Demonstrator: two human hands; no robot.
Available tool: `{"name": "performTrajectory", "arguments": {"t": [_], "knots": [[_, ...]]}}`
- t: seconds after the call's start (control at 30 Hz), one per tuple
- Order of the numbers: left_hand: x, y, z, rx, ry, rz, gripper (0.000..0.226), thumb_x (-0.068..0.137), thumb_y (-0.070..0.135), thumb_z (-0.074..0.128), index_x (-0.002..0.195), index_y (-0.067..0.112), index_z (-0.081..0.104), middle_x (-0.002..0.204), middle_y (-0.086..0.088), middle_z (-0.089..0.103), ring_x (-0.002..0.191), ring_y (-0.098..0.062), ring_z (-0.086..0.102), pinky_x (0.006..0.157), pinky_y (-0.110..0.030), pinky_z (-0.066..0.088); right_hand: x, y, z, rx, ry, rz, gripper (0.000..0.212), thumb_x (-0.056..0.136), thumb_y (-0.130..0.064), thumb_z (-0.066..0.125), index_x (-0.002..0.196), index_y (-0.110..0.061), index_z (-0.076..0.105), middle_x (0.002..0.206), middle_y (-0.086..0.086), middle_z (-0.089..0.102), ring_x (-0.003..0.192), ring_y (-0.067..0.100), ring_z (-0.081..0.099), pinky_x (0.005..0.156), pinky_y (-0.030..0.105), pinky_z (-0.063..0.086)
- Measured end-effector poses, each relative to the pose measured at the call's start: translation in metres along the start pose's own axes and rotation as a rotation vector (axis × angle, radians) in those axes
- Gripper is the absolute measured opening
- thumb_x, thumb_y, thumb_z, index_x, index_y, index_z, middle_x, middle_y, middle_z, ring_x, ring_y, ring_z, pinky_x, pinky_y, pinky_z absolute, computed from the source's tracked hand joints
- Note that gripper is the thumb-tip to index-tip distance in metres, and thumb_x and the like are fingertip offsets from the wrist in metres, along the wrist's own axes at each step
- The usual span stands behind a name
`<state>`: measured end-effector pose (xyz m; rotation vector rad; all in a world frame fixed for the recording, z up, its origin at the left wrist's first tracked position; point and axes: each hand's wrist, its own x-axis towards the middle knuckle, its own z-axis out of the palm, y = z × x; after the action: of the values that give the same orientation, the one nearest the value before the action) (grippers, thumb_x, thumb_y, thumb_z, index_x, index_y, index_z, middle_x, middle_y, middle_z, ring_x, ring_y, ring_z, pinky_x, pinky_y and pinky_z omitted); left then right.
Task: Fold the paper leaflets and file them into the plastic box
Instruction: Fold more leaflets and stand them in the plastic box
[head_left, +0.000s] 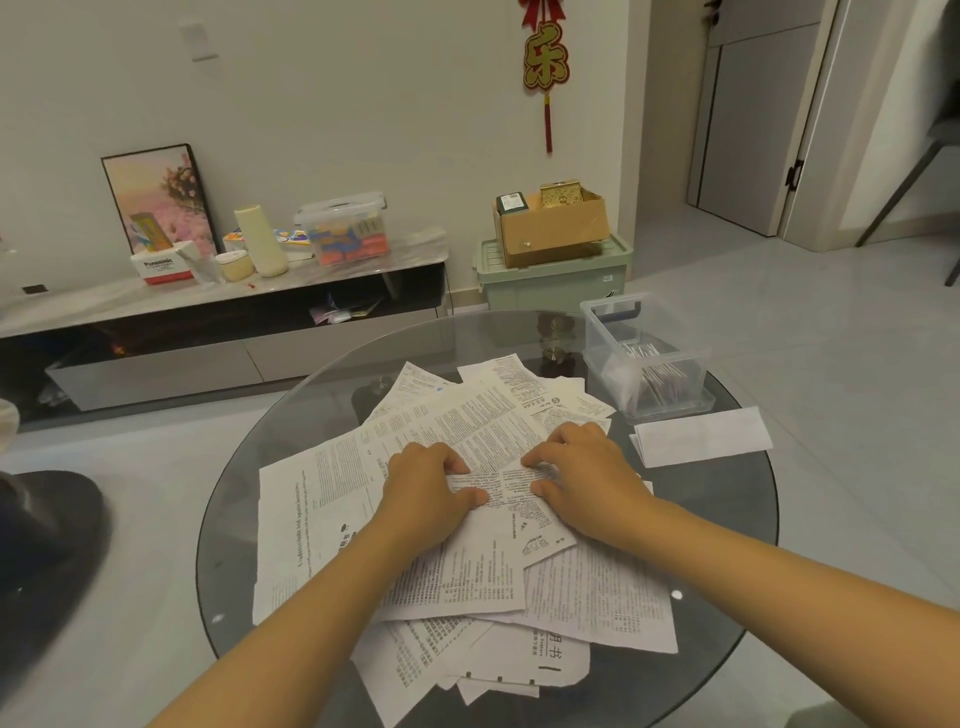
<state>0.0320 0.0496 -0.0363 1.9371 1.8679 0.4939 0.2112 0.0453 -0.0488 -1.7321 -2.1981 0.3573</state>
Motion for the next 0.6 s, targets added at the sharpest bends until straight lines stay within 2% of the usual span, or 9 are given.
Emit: {"name": "performTrajectory", "arguments": {"t": [0.1,0.2,0.3,0.37,0.43,0.53,0.6], "knots": [[-0.002,0.005,0.001,-0.102,0.044,0.062,0.023,0.079,0.023,0.074,0.075,0.025,0.051,0.091,0.003,0.055,0.088,-0.015,0.050,0.072,-0.025,0.039,-0.001,-0.001,-0.004,0.001,0.009,-0.011,0.033,0.093,-0.039,0.053,0.124,-0.031,0.055,0.125,-0.009,0.048,0.120,0.015,0.032,0.101,0.031,0.023],[-0.006,0.014,0.002,-0.240,0.085,0.103,0.019,0.082,0.018,0.070,0.078,0.023,0.053,0.081,0.008,0.058,0.075,-0.008,0.051,0.063,-0.022,0.036,-0.002,-0.002,-0.010,0.105,0.052,0.020,0.014,0.088,-0.042,0.058,0.099,-0.033,0.059,0.105,-0.009,0.057,0.108,0.014,0.037,0.094,0.032,0.027],[-0.008,0.025,0.003,-0.390,0.134,0.132,0.018,0.081,0.017,0.071,0.082,0.026,0.056,0.082,0.010,0.061,0.074,-0.006,0.055,0.063,-0.019,0.040,-0.003,-0.002,-0.020,0.292,0.103,0.084,0.007,0.085,-0.039,0.063,0.082,-0.034,0.060,0.084,-0.009,0.061,0.090,0.014,0.052,0.080,0.030,0.040],[-0.009,0.032,0.003,-0.446,0.176,0.159,0.017,0.081,0.018,0.072,0.084,0.028,0.059,0.083,0.012,0.061,0.072,-0.005,0.054,0.065,-0.018,0.041,-0.004,-0.003,-0.027,0.378,0.132,0.129,0.008,0.085,-0.037,0.065,0.081,-0.029,0.064,0.075,-0.012,0.059,0.074,0.010,0.055,0.065,0.026,0.042],[-0.011,0.040,0.004,-0.478,0.194,0.208,0.016,0.081,0.019,0.072,0.082,0.031,0.061,0.082,0.014,0.062,0.072,-0.004,0.053,0.066,-0.018,0.043,-0.007,-0.002,-0.035,0.457,0.148,0.182,0.010,0.085,-0.034,0.066,0.082,-0.024,0.066,0.071,-0.011,0.059,0.066,0.007,0.054,0.057,0.022,0.041],[-0.013,0.049,0.007,-0.512,0.173,0.280,0.020,0.082,0.019,0.070,0.079,0.037,0.064,0.084,0.016,0.065,0.080,-0.001,0.058,0.069,-0.016,0.046,-0.012,0.000,-0.042,0.672,0.112,0.268,0.015,0.086,-0.028,0.067,0.080,-0.014,0.070,0.071,-0.005,0.065,0.064,0.009,0.059,0.054,0.016,0.044],[-0.013,0.053,0.010,-0.487,0.182,0.300,0.018,0.084,0.020,0.069,0.082,0.037,0.065,0.088,0.015,0.064,0.082,-0.001,0.059,0.068,-0.013,0.044,-0.016,0.004,-0.044,0.773,0.084,0.318,0.017,0.087,-0.027,0.066,0.082,-0.013,0.074,0.082,-0.001,0.070,0.078,0.015,0.065,0.065,0.022,0.051]]}}
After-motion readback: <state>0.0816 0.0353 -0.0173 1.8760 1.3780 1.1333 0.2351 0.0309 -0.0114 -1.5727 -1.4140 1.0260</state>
